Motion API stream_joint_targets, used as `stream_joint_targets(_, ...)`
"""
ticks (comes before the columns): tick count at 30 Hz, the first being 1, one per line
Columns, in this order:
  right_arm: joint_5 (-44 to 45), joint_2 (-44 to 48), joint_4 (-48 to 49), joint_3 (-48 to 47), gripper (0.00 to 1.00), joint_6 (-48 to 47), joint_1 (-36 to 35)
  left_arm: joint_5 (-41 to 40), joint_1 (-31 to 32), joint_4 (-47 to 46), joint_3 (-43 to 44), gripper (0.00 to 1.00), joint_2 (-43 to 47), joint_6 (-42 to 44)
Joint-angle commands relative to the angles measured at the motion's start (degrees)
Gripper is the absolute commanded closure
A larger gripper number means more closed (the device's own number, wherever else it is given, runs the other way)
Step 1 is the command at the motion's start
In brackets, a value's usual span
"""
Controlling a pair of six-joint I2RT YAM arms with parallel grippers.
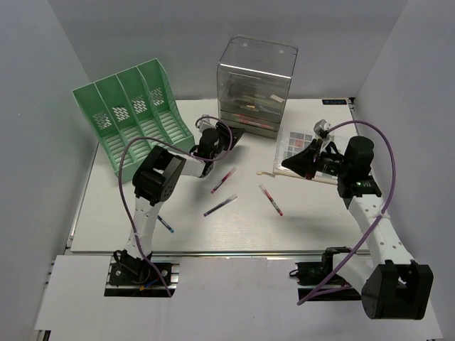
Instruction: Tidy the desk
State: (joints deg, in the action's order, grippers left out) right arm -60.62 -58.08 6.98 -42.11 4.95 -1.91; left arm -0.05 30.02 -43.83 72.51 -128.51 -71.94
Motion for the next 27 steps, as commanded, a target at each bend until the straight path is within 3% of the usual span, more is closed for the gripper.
stream_joint_targets(1, 1.4, 3.1, 1.2, 0.5, 0.88, -2.2, 0.2, -4.9, 0.2, -3.6, 3.9, 0.53, -2.0, -2.6)
stream_joint_targets(18, 2.8, 1.8, 1.0, 0.9, 0.87, -3.8, 0.1, -6.5, 0.2, -6.5, 14.5, 0.56, -12.6, -3.8)
stream_joint_targets(27, 3.2, 1.1, 0.7, 0.7, 0.87, -4.3, 0.1, -6.4, 0.2, -7.4, 17.1, 0.62, -15.2, -5.2)
